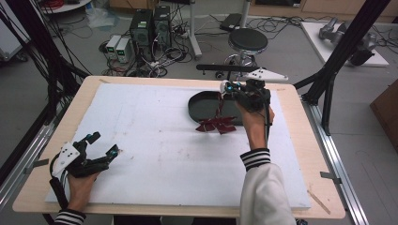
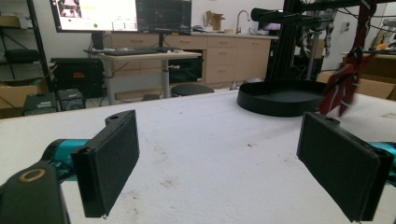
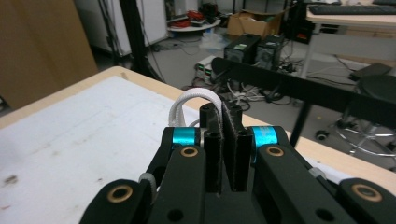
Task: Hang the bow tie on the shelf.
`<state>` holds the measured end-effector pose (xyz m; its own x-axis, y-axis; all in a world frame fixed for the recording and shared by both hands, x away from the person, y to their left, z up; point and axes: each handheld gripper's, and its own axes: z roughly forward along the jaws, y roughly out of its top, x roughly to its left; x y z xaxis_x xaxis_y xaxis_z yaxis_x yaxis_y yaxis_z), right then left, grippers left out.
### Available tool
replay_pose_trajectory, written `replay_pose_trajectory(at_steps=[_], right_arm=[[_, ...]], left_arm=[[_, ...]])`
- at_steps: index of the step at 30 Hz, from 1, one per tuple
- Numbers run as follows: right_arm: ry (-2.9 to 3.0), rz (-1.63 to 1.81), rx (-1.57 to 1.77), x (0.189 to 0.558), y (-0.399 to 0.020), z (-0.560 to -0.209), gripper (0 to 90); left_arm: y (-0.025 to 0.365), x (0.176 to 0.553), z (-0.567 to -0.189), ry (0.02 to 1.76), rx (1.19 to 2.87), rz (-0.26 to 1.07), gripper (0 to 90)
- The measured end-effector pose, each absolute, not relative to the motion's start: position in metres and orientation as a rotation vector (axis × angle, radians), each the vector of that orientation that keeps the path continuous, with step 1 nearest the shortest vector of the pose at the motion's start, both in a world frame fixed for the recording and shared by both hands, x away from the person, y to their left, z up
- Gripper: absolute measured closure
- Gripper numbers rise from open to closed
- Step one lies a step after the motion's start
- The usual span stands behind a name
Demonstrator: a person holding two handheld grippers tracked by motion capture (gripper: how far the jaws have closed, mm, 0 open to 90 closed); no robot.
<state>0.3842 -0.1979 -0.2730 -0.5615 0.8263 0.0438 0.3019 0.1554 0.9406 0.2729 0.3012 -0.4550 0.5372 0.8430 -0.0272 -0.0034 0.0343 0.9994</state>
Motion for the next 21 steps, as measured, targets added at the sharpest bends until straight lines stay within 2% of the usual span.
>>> replay_pose_trajectory(at_steps=[21], right_arm=[[1.875, 1.353, 1.084, 0.413, -0.199, -0.247, 87.2]], left_arm=[[0.301, 0.273, -0.455, 0.790, 1.391, 0.766, 13.4]])
